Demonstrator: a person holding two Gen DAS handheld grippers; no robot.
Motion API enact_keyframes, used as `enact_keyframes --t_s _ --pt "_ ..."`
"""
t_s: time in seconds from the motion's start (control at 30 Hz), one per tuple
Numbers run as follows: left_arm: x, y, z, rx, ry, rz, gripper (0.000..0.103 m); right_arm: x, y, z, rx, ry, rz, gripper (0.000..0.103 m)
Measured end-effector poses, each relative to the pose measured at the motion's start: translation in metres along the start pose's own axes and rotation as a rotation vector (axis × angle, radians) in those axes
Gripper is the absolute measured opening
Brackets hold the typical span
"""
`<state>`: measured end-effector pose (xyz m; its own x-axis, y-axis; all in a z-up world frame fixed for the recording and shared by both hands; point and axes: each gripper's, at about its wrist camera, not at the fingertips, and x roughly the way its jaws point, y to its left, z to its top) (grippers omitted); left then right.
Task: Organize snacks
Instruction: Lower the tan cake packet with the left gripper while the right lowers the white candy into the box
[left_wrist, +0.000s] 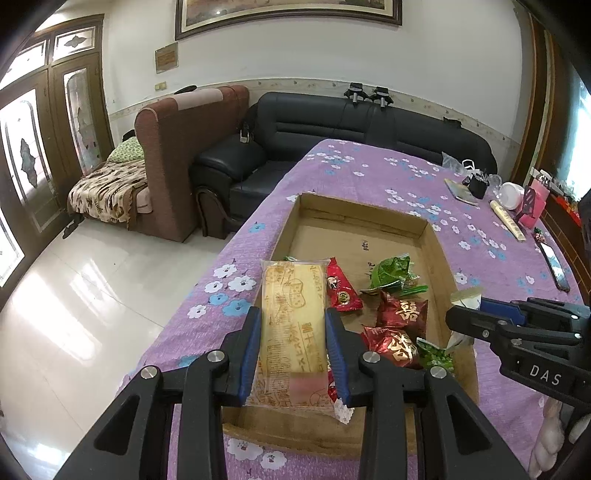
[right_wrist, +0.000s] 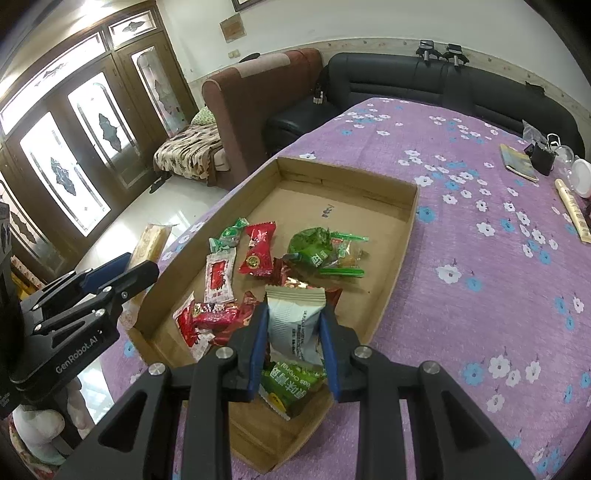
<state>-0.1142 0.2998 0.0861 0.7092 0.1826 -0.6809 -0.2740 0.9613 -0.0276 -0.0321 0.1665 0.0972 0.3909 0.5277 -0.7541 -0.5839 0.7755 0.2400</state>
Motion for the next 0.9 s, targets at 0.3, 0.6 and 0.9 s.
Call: enact_keyframes --t_s 0.3,0.6,0.9 --pt "0.01 -0.006 0.012 0.032 0.0 0.006 0.035 0.009 -0.007 0.015 0.005 -0.005 -0.01 0.027" --pt "0.016 -0.01 0.021 0.056 0.005 0.004 0.035 0.009 -0.016 0.035 0.012 -0.028 -0.016 0.027" --pt "0.018 -0.014 0.026 0.067 0.006 0.008 0.035 0.008 -0.02 0.041 0.017 -0.036 -0.015 0.027"
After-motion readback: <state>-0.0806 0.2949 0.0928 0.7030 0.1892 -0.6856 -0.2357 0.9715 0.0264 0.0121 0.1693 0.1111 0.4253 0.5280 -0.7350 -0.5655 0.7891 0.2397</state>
